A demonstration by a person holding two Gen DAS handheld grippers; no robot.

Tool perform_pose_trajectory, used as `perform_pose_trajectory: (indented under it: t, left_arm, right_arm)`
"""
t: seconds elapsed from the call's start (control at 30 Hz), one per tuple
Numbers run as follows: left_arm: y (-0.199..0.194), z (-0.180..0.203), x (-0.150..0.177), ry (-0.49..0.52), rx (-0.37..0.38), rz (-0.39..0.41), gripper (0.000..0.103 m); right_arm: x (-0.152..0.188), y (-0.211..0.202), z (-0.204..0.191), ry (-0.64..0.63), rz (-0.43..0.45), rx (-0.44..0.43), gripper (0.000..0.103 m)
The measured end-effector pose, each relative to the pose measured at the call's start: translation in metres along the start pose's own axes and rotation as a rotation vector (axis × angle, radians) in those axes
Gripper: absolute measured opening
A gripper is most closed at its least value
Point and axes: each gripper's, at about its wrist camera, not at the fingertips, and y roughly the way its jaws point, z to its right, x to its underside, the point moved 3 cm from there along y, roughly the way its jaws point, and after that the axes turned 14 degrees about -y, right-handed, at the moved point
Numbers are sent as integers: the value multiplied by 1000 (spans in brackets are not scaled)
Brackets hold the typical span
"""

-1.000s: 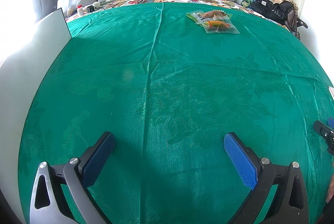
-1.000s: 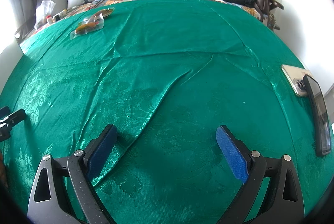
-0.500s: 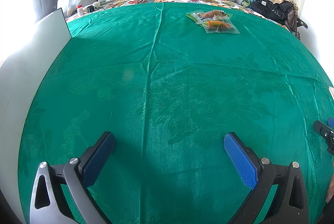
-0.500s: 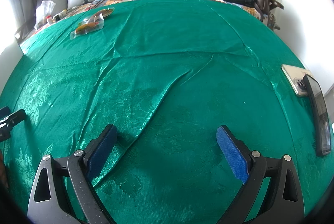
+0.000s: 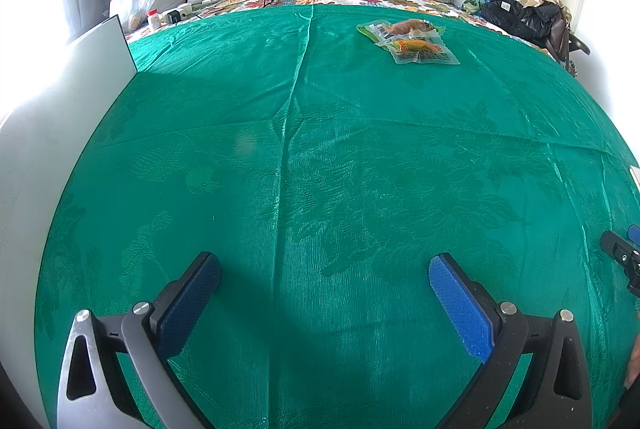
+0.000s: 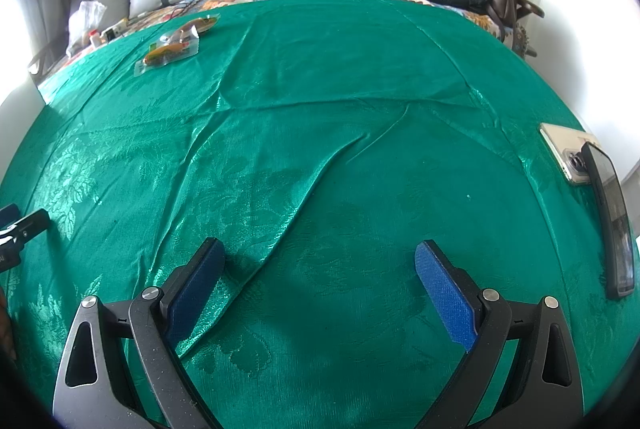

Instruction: Organize snacks

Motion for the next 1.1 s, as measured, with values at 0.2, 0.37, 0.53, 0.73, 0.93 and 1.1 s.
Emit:
perform_pose_trajectory:
  t: [0.2, 0.37, 0.53, 0.73, 0.93, 1.1]
  left_arm:
    - [0, 0, 0, 0, 0, 0, 103]
    - [1, 1, -2, 0, 0, 0, 103]
    - [0, 0, 0, 0, 0, 0, 103]
    - [-1, 0, 0, -1, 0, 0, 103]
    - [-1, 0, 0, -1, 0, 0, 103]
    - [1, 1, -2, -1, 0, 1, 103]
  right_arm:
    - [0, 0, 0, 0, 0, 0, 98]
    - [-1, 3, 0, 3, -2, 0, 99]
    - [-1, 3, 0, 3, -2, 0, 99]
    - [-1, 3, 0, 3, -2, 0, 99]
    - [-1, 2, 0, 3, -2, -1, 100]
    - [-1, 2, 0, 3, -2, -1, 100]
